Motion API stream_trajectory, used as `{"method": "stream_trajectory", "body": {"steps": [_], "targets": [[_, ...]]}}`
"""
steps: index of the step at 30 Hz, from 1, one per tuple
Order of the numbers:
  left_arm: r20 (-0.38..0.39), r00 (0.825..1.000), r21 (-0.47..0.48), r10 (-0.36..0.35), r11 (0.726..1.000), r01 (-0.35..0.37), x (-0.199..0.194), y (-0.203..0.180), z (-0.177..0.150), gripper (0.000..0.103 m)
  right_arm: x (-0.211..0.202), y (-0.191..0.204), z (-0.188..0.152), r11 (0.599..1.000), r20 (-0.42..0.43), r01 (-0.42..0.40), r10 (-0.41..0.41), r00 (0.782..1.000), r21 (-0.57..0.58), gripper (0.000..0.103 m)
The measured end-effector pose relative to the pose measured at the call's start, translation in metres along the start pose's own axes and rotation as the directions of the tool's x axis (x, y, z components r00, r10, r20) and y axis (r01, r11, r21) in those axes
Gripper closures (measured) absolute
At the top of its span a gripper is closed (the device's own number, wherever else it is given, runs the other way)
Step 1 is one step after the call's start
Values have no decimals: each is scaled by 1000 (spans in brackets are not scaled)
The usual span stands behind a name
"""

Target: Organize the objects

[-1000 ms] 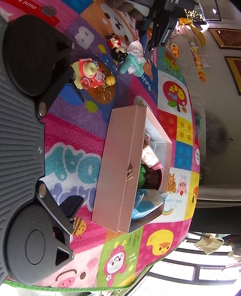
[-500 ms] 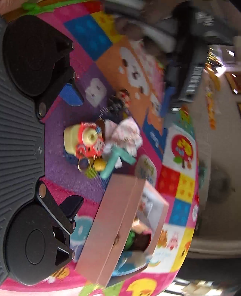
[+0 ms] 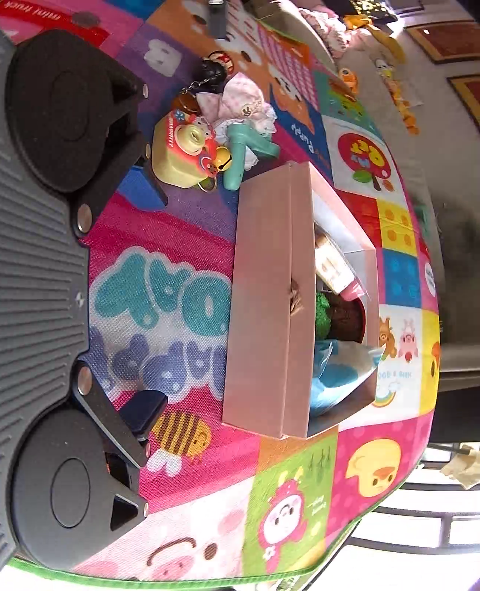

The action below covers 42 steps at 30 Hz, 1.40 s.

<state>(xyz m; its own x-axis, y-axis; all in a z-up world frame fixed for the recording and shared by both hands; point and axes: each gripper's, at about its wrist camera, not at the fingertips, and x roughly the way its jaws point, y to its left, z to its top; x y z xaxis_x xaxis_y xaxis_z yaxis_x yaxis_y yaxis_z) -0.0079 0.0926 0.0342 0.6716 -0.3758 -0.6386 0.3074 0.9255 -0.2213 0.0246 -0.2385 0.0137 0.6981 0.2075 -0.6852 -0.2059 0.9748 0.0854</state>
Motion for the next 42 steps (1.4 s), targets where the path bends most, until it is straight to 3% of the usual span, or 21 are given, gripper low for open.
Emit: {"method": "stream_trajectory", "body": {"steps": [3, 4, 6, 9, 14, 16, 19, 21, 22, 26, 29, 30, 37, 42], "targets": [[-66, 995, 190, 74, 980, -60, 16, -37, -10, 71, 4, 9, 0, 999, -8, 24, -24, 1000, -49, 0], [-56, 993, 270, 99, 960, -80, 20, -50, -15, 63, 6, 12, 1, 998, -10, 27, -28, 1000, -62, 0], [-40, 995, 375, 96, 924, -74, 24, -71, -19, 72, 6, 13, 0, 997, -10, 26, -27, 1000, -68, 0], [-80, 997, 375, 6, 927, 25, 31, -83, -18, 75, 5, 10, 0, 998, -9, 17, -18, 1000, -59, 0], [-49, 997, 441, -62, 894, 77, 20, -92, -12, 70, 4, 9, -1, 998, -15, 13, -14, 1000, -65, 0], [6, 999, 460, -50, 887, 41, 10, -86, -2, 70, 4, 9, -1, 998, -13, 13, -14, 1000, -66, 0], [64, 998, 389, 12, 920, -36, 12, -57, 24, 72, 4, 9, -1, 998, -11, 13, -14, 1000, -67, 0], [37, 999, 325, 10, 945, -22, 21, -31, 37, 72, 4, 9, -2, 998, -11, 13, -13, 1000, -66, 0], [11, 1000, 330, 4, 944, -7, 25, -23, 39, 72, 4, 9, -2, 998, -10, 13, -13, 1000, -66, 0], [-42, 998, 494, -49, 867, 63, 30, -23, 37, 71, 4, 9, -2, 998, -11, 14, -14, 1000, -68, 0], [-105, 994, 590, -29, 802, 86, 32, -32, 33, 69, 4, 9, -2, 998, -11, 14, -14, 1000, -68, 0], [-114, 993, 603, -26, 792, 90, 32, -33, 33, 69, 4, 9, -2, 998, -11, 14, -14, 1000, -68, 0], [-116, 988, 536, 100, 844, -22, 58, -21, 36, 66, 4, 9, -2, 998, -10, 14, -14, 1000, -68, 0], [-100, 993, 399, 63, 917, -18, 67, -13, 45, 69, 3, 10, -2, 998, -10, 14, -15, 1000, -68, 0]]}}
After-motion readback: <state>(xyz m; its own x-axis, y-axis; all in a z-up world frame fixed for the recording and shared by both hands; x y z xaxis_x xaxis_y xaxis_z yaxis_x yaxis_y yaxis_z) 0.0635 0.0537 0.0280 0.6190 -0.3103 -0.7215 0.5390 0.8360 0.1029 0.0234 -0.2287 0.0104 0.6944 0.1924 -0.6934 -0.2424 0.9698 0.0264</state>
